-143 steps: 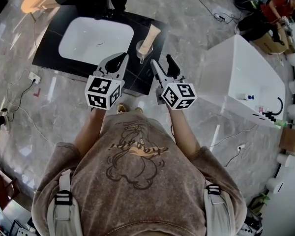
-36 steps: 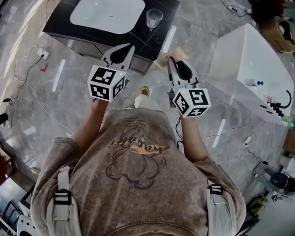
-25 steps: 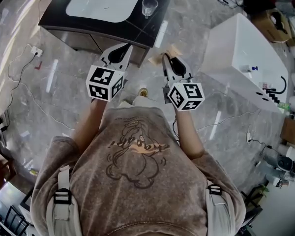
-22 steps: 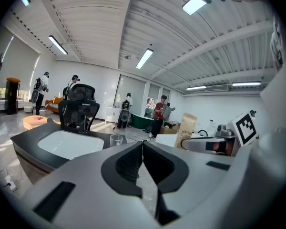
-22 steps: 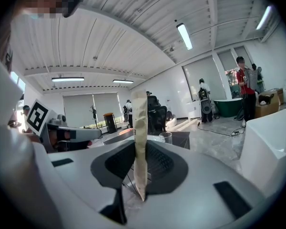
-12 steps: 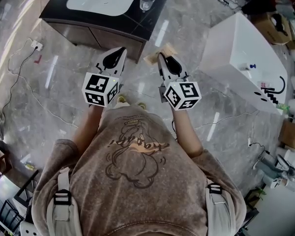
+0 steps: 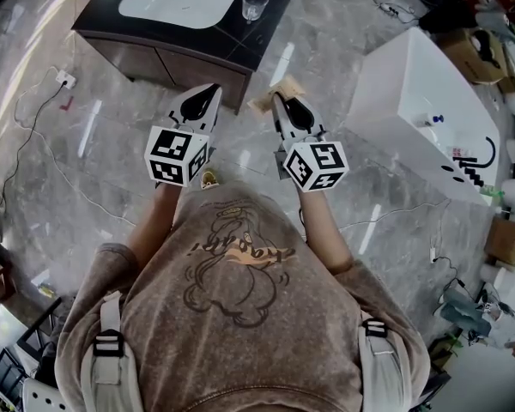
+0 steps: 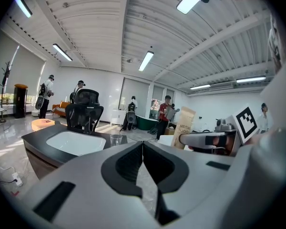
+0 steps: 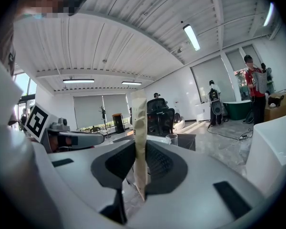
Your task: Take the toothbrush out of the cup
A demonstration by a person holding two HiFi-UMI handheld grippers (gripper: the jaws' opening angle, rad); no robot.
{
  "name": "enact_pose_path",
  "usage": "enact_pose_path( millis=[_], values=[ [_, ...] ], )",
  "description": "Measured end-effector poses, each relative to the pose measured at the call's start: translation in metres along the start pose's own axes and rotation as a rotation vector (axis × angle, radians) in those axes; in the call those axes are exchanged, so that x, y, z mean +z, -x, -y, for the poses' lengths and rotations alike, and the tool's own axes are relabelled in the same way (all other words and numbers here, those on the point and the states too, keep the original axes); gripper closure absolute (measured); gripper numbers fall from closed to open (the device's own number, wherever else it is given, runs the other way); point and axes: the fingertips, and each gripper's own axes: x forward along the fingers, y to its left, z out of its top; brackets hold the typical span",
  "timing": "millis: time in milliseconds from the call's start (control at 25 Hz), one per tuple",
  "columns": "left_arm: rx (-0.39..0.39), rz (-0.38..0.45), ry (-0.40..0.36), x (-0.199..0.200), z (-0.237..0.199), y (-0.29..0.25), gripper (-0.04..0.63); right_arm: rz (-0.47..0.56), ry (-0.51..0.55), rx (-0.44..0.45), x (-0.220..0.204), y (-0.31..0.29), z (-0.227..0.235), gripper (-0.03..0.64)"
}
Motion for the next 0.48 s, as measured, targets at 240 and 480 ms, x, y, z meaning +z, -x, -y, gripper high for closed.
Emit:
enact_pose_path(
  millis=[240, 480],
  values=[
    [-0.015, -0.004, 0.006, 0.0009, 0.0063, -0.0025, 0.578, 0.000, -0.002, -0.010, 0.0017, 0.0012, 0.0037, 0.535],
    [-0.021, -0.020, 0.010, -0.0037, 0.0035, -0.0024, 0.578, -0.006, -0.009, -0.022, -0.0018, -0.0041, 0.0055, 0.535]
  ],
)
